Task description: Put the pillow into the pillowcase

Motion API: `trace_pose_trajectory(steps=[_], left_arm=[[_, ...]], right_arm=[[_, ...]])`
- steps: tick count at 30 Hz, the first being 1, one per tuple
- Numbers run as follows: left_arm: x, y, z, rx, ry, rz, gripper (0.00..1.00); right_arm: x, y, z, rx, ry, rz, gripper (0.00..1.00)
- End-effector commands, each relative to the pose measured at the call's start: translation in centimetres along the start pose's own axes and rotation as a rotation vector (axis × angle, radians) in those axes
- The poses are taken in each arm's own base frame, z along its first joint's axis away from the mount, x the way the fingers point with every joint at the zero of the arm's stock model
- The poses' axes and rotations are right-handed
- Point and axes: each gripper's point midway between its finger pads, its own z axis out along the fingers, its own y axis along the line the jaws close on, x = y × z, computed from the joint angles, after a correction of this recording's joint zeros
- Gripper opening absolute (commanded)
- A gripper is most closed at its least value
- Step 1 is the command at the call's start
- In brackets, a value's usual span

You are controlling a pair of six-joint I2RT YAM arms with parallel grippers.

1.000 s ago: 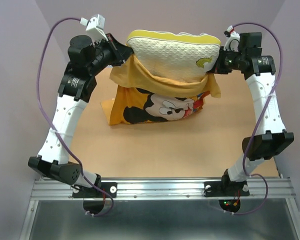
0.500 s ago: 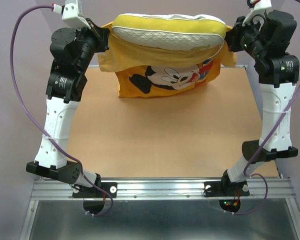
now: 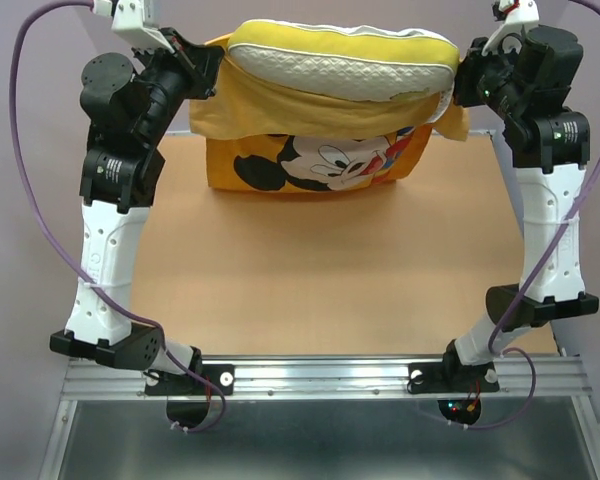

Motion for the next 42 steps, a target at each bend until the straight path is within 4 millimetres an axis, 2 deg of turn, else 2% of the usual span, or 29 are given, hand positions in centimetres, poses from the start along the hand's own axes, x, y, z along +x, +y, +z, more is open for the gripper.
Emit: trace_pose_trajectory(steps=[1, 4, 5, 8, 9, 10, 12, 13, 16, 17, 18, 19, 21, 22, 23, 24, 25, 26, 27, 28, 29, 30, 31, 32, 33, 34, 37, 38, 42], left_arm=[[-7.0, -1.5, -1.3, 0.041, -0.196, 0.040, 0.00], [-3.7, -1.6, 1.3, 0.108, -0.101, 0.046, 0.00], [-1.9, -1.0, 3.2, 0.115, -0.065, 0.046, 0.00], [-2.5, -0.4, 5.5, 0.113, -0.081, 0.044, 0.00], [-2.0, 0.1, 7.2, 0.118, -0.079, 0.049, 0.00], [-2.5, 0.3, 7.9, 0.132, -0.104, 0.053, 0.00], [-4.1, 1.4, 8.8, 0.134, -0.174, 0.046, 0.00], [-6.7, 1.1, 8.5, 0.154, -0.273, 0.057, 0.00], [-12.5, 0.5, 6.3, 0.201, -0.451, 0.086, 0.00], [-13.3, 0.1, 5.5, 0.220, -0.473, 0.112, 0.00], [-14.7, -0.4, 4.0, 0.226, -0.514, 0.169, 0.00], [-15.1, -0.5, 3.3, 0.223, -0.523, 0.195, 0.00], [-16.5, -2.3, -0.2, 0.251, -0.549, 0.255, 0.00], [-13.9, -1.1, 0.5, 0.242, -0.471, 0.273, 0.00], [-14.1, -2.4, -2.0, 0.258, -0.467, 0.311, 0.00], [-12.4, -2.1, -2.3, 0.260, -0.411, 0.326, 0.00], [-6.6, 0.1, -1.0, 0.251, -0.245, 0.334, 0.00], [-3.7, 0.7, -1.4, 0.261, -0.169, 0.362, 0.00], [1.3, 2.4, -2.3, 0.248, -0.046, 0.369, 0.00], [5.7, 4.4, -3.0, 0.213, 0.087, 0.368, 0.00], [8.7, 6.7, -3.5, 0.154, 0.165, 0.417, 0.00], [15.8, 9.4, -5.3, 0.133, 0.369, 0.408, 0.00], [19.1, 10.8, -6.3, 0.122, 0.469, 0.427, 0.00], [21.9, 12.8, -7.3, 0.069, 0.560, 0.437, 0.00], [27.1, 14.8, -9.1, 0.080, 0.706, 0.457, 0.00], [30.0, 15.7, -11.1, 0.083, 0.826, 0.441, 0.00], [36.8, 18.2, -15.1, 0.065, 1.091, 0.376, 0.00], [38.6, 19.0, -15.7, 0.049, 1.156, 0.326, 0.00], [42.3, 19.4, -16.0, 0.048, 1.265, 0.135, 0.00]], right_arm=[[-0.8, -1.3, -0.9, 0.037, -0.051, 0.068, 0.01], [1.1, -1.6, 1.7, 0.038, 0.003, 0.058, 0.00], [2.8, -2.5, 4.2, 0.073, 0.047, 0.052, 0.01], [0.6, -2.9, 6.0, 0.083, -0.018, 0.045, 0.00], [1.4, -3.1, 7.8, 0.084, -0.007, 0.051, 0.01], [-1.0, -3.1, 7.5, 0.085, -0.080, 0.054, 0.00], [-2.7, -3.8, 7.8, 0.125, -0.150, 0.079, 0.01], [-5.1, -3.9, 7.1, 0.134, -0.238, 0.085, 0.01], [-8.3, -4.1, 5.1, 0.150, -0.356, 0.095, 0.01], [-12.0, -3.7, 1.6, 0.137, -0.474, 0.091, 0.01], [-11.4, -3.4, 1.6, 0.121, -0.467, 0.092, 0.01], [-13.2, -2.9, -0.3, 0.102, -0.537, 0.088, 0.01], [-12.9, -1.1, -3.1, 0.020, -0.547, 0.054, 0.01], [-12.4, -0.6, -3.6, -0.005, -0.548, 0.044, 0.01], [-12.4, 0.9, -6.4, -0.071, -0.560, 0.013, 0.01], [-10.9, 1.5, -6.6, -0.105, -0.522, -0.001, 0.00], [-3.9, 1.8, -3.5, -0.139, -0.343, 0.000, 0.01], [-1.1, 2.4, -3.6, -0.176, -0.282, -0.041, 0.01], [2.3, 3.3, -4.2, -0.236, -0.218, -0.084, 0.01], [10.4, 3.5, -2.7, -0.270, -0.015, -0.074, 0.01], [14.8, 3.4, -2.4, -0.290, 0.090, -0.088, 0.01], [20.1, 3.2, -1.7, -0.306, 0.236, -0.108, 0.01], [23.3, 2.9, -0.9, -0.314, 0.309, -0.127, 0.00], [28.6, 2.6, -1.5, -0.328, 0.473, -0.133, 0.01], [31.7, 1.7, -1.2, -0.297, 0.581, -0.139, 0.01], [35.7, 1.4, -0.6, -0.308, 0.717, -0.131, 0.01], [41.4, 0.3, -2.4, -0.317, 0.999, -0.141, 0.01], [42.0, 0.0, -2.4, -0.311, 1.026, -0.145, 0.01], [44.7, 0.2, -2.0, -0.316, 1.121, -0.095, 0.01]])
